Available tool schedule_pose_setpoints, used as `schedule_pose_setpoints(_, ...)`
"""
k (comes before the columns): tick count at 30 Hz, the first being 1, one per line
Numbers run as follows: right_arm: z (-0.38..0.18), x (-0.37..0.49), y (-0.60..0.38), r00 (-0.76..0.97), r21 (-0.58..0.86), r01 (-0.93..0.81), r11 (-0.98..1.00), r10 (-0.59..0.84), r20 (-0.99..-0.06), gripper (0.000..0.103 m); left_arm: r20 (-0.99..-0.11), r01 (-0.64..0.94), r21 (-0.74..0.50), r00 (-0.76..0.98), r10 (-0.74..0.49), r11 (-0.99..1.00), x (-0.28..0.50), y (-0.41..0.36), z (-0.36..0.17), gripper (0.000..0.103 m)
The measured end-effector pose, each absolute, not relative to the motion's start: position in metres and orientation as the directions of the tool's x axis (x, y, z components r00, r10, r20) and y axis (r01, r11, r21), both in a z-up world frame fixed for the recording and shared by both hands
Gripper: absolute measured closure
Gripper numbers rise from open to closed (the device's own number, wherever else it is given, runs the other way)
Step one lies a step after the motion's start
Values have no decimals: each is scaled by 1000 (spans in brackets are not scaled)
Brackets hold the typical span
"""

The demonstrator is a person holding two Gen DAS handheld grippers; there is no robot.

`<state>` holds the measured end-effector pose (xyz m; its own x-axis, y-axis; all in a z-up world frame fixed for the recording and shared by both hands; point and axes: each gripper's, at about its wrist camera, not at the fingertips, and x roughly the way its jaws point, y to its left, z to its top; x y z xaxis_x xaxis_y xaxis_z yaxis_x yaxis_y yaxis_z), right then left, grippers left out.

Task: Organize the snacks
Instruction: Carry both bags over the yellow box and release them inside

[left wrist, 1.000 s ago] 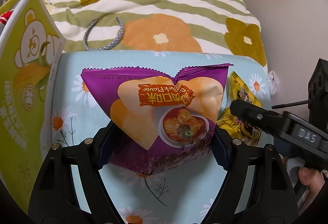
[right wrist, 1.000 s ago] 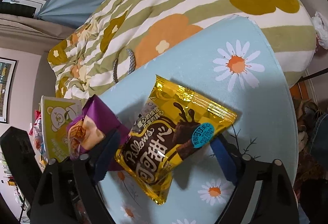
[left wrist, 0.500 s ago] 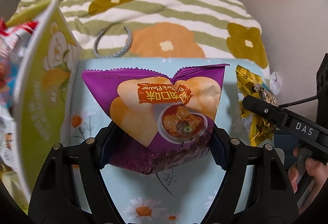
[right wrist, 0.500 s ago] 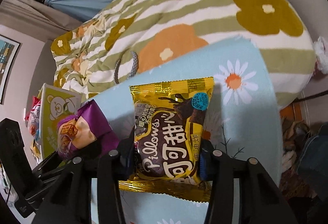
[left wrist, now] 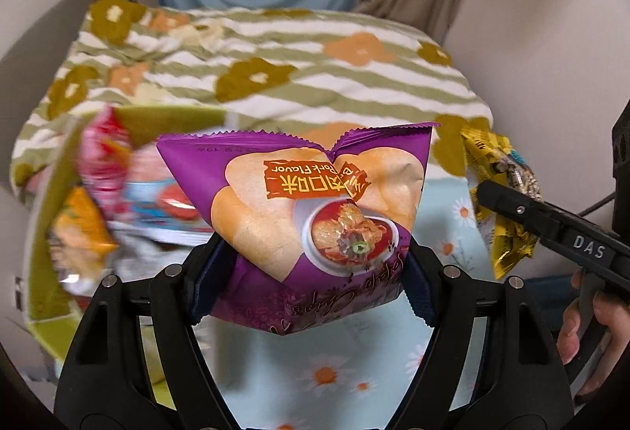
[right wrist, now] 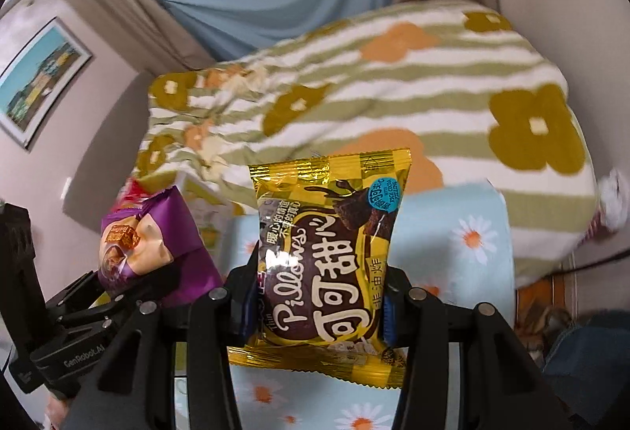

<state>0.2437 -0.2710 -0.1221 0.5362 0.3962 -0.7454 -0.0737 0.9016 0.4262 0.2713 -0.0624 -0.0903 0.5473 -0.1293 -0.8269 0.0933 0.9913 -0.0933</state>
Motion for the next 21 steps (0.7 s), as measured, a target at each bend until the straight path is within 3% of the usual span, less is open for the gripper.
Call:
schedule_pose_setpoints(9, -81, 231, -179, 551, 436, -218, 873, 479, -684, 60, -819, -28, -77, 572, -47, 997, 239, 51, -62, 27)
schedule_pose_setpoints(21, -85, 226, -64, 492, 425, -298, 855, 519, -699, 60, -863, -50, -54, 505, -21, 997, 221, 172, -92, 27)
